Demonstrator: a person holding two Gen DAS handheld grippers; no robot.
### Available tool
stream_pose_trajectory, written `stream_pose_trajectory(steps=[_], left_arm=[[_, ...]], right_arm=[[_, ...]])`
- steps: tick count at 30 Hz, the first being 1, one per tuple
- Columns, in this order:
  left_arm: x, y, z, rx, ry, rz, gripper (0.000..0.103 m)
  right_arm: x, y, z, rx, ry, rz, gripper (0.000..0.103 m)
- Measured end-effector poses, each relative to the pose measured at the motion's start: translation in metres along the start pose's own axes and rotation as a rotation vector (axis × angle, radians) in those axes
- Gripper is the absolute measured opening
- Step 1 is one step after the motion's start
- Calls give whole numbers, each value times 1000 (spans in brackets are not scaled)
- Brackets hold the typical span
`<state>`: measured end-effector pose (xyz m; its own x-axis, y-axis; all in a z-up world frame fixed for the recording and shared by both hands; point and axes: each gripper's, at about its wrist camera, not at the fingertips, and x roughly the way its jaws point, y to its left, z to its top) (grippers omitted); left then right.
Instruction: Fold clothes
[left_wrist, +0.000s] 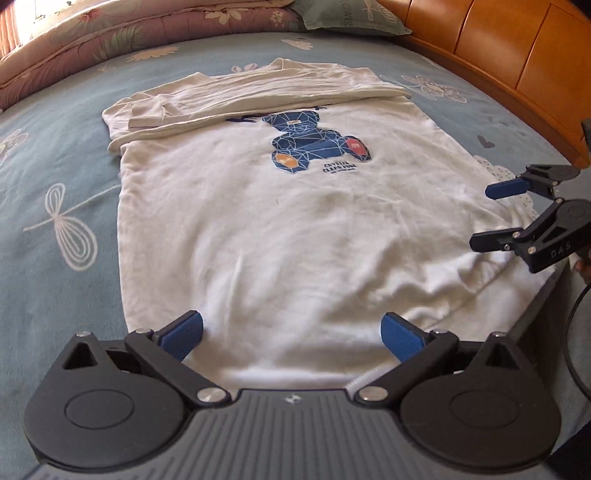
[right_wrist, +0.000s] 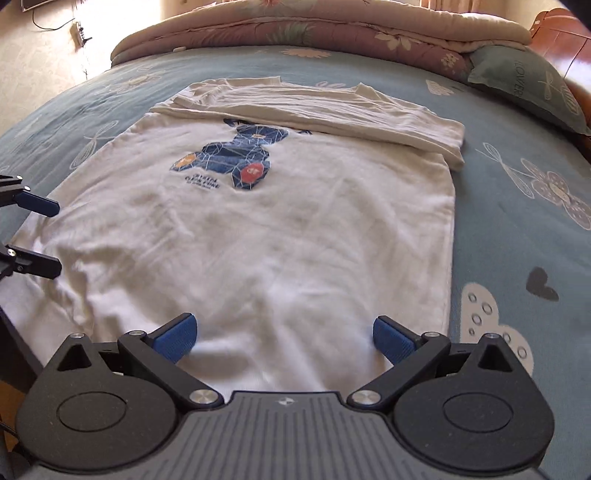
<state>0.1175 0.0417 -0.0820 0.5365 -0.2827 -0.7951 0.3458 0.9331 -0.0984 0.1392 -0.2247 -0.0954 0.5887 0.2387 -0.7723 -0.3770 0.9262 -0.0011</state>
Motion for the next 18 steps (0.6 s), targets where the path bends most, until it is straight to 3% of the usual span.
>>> stream_pose_trajectory(steps=[2, 6, 12, 16, 18], left_arm=[[-7, -5, 3, -23, -54, -18, 102], [9, -21, 11, -66, -63, -42, 102], [17, -43, -13, -87, -34, 74, 102], [4, -46, -23, -72, -14, 87, 102], [-1, -43, -21, -91, -47, 67, 102]], right_arm=[[-4, 0, -9, 24, -30, -8, 103], [-1, 0, -11, 63, -63, -32, 103], [-5, 1, -22, 67, -125, -42, 103], [-7, 0, -29, 64, -159, -35, 103], [-8, 2, -31, 65, -174, -42, 103]])
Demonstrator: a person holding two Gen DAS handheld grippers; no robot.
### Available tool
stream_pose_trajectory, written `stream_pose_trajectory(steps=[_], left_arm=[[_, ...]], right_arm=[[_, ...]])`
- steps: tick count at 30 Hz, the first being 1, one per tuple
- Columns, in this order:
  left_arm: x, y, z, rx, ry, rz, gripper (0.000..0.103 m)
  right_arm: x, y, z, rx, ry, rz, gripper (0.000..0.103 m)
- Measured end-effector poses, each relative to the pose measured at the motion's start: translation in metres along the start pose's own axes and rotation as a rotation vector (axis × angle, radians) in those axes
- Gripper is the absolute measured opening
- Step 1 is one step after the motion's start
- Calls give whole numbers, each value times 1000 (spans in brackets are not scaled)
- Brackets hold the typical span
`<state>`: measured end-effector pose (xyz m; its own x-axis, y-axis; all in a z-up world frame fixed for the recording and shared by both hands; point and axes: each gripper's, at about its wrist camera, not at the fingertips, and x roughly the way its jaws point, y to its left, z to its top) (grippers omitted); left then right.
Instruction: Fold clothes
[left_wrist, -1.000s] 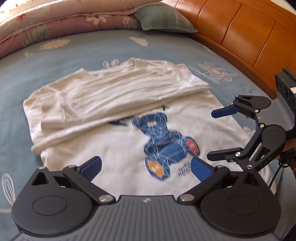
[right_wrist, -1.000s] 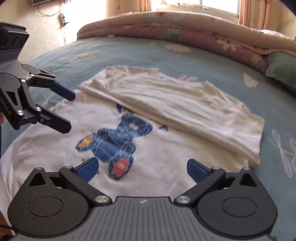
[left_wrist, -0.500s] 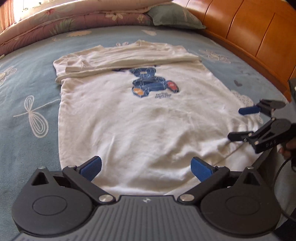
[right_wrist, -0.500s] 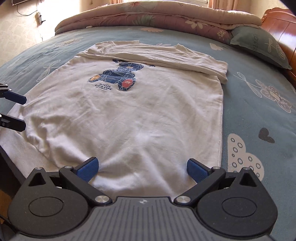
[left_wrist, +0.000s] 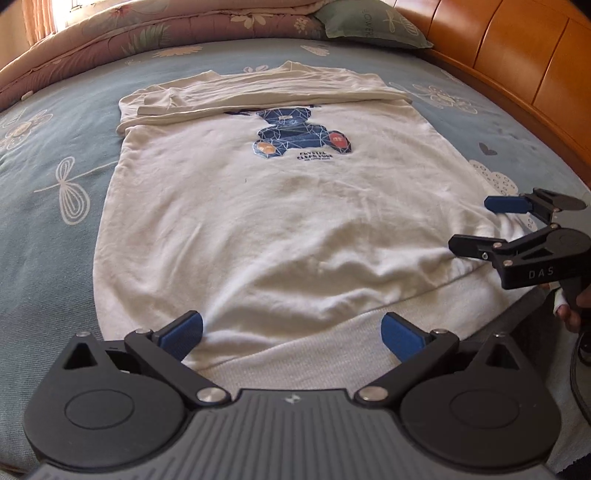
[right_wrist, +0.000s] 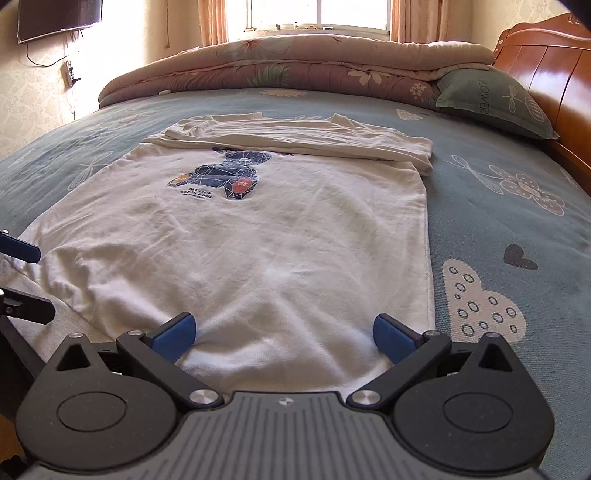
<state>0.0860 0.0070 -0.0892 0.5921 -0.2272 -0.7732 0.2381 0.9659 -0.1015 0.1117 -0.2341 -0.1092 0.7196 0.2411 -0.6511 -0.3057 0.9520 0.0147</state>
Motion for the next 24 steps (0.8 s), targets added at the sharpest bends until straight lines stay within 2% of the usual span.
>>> stream_pose_trajectory(steps=[3, 8, 13, 17, 20, 22, 24], left_arm=[[6, 6, 6, -47, -7, -42, 102], [15, 11, 6, -72, -22, -44, 102], [12, 22, 4, -136, -48, -92, 102], [11, 22, 3, -136, -57, -95, 102], [11, 23, 3, -138, -58, -99, 102], [11, 25, 2, -148, -62, -107, 102], [10, 27, 2, -161, -66, -115, 102]], right_arm=[[-1, 1, -2, 5, -18, -7, 103], [-5, 3, -6, 7, -36, -23, 103], [-13, 8, -1, 25, 11, -44, 103], [-18, 22, 8, 25, -31, 45, 103], [-7, 33, 7, 3, 21, 88, 103], [-7, 39, 0, -59, 14, 62, 103], [-11, 35, -6, -60, 4, 64, 103]])
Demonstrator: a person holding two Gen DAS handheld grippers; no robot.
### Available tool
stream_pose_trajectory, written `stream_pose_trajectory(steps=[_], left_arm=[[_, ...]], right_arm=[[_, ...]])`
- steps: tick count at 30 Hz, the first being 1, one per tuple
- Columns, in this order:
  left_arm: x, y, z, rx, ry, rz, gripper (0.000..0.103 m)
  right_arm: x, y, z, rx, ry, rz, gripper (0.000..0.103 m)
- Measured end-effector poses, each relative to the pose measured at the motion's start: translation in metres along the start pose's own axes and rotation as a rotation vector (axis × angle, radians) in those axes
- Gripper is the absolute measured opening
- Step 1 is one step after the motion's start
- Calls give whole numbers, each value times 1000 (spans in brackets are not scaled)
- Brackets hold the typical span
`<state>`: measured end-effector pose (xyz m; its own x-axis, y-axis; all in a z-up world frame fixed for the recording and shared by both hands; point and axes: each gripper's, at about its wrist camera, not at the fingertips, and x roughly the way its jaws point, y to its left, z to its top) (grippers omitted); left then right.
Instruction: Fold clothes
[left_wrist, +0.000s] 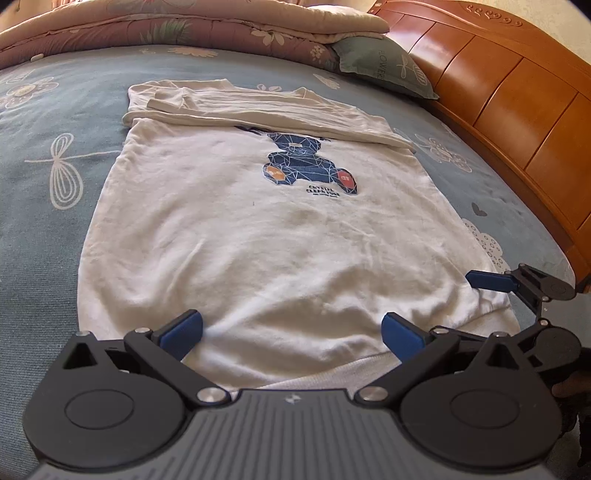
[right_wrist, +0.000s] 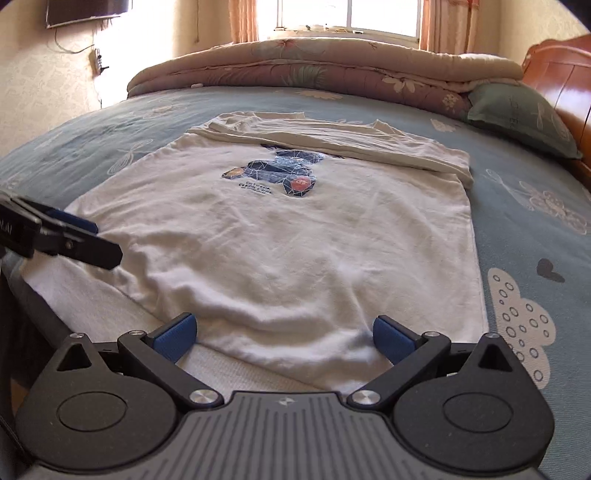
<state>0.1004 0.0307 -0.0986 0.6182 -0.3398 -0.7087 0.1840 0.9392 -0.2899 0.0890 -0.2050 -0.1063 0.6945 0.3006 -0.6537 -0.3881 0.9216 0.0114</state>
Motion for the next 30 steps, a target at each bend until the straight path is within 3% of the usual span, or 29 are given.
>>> stream_pose_trajectory(steps=[6, 10, 17, 21, 25, 28, 30], left_arm=[[-1, 4, 9, -59, 18, -16, 102], [-4, 11, 31, -103, 0, -69, 102], [13, 42, 124, -85, -114, -68, 102], [58, 85, 170, -225, -110, -69, 102], [96, 121, 179, -335, -76, 3, 102], [97, 131, 169, -345, -97, 67, 102], [88, 127, 163, -339, -94, 70, 102]], right_arm=[[-8, -10, -10, 41, -25, -9, 103], [-7, -8, -11, 58, -32, -34, 103], [-8, -6, -13, 66, -44, -51, 103], [-8, -6, -13, 68, -45, -54, 103], [-8, -6, -11, 62, -36, -49, 103], [-8, -8, -10, 52, -22, -42, 103], [-9, -10, -4, 43, -1, -70, 103]])
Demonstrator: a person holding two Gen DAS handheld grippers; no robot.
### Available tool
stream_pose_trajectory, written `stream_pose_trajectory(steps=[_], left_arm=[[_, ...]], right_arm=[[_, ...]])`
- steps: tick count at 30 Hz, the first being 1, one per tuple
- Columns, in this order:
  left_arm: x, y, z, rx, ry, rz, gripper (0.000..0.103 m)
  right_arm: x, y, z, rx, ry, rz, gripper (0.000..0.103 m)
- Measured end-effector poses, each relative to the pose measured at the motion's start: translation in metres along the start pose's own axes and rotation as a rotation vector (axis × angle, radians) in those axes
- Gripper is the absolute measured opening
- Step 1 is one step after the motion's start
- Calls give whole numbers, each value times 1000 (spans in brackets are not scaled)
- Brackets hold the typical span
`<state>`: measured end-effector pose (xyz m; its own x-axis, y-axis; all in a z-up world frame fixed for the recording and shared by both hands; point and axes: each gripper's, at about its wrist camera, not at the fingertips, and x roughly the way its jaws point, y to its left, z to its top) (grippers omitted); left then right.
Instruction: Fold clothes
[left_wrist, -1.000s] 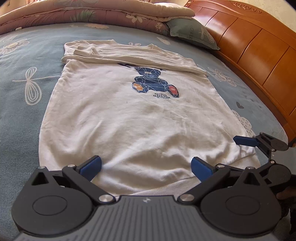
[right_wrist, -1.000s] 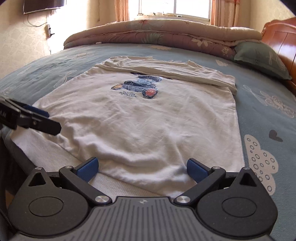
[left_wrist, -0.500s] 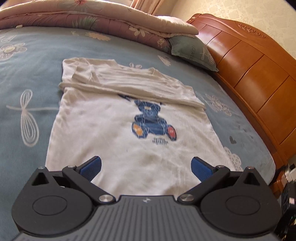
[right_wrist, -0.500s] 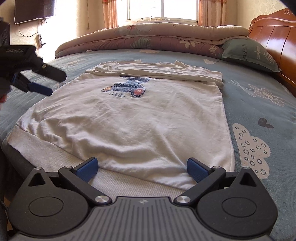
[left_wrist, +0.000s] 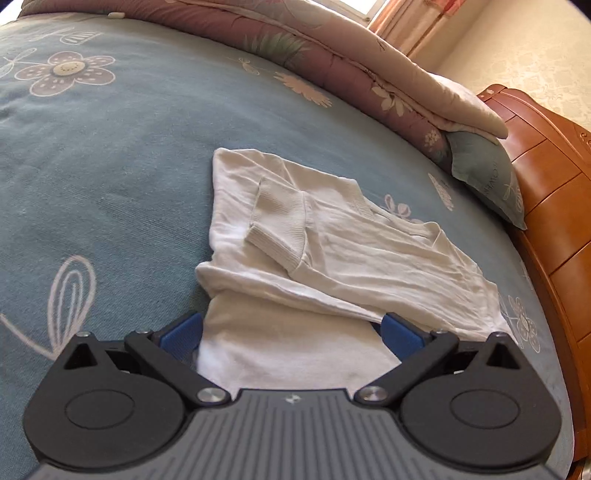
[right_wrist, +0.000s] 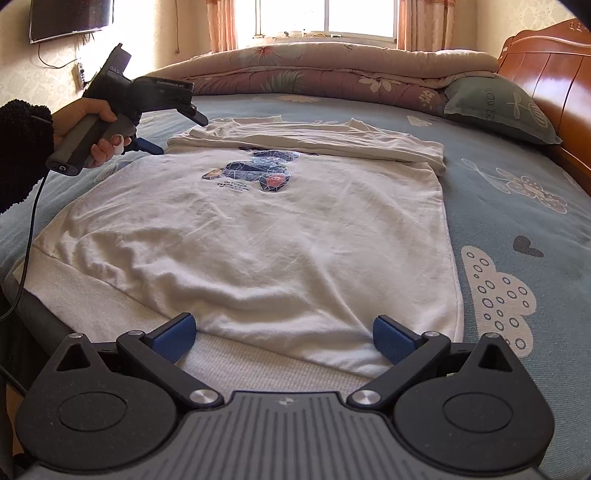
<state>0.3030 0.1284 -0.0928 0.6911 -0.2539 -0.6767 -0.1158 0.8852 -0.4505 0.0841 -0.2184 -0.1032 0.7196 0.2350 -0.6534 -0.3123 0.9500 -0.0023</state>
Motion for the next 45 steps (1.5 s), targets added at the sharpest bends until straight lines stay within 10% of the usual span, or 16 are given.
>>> stream_pose_trajectory(steps=[9, 19, 30, 45], left_arm=[[-40, -35, -32, 192, 28, -47, 102], [-47, -29, -27, 184, 27, -32, 102], [-53, -39, -39, 228, 59, -41, 102], [-89, -92, -123, 403, 133, -128, 102]], right_arm=[[23, -28, 90, -79, -131, -77, 103], [164, -79, 163, 110, -18, -73, 103], [134, -116, 140, 202, 48, -93, 103], [32, -40, 48, 226, 101, 199, 103]])
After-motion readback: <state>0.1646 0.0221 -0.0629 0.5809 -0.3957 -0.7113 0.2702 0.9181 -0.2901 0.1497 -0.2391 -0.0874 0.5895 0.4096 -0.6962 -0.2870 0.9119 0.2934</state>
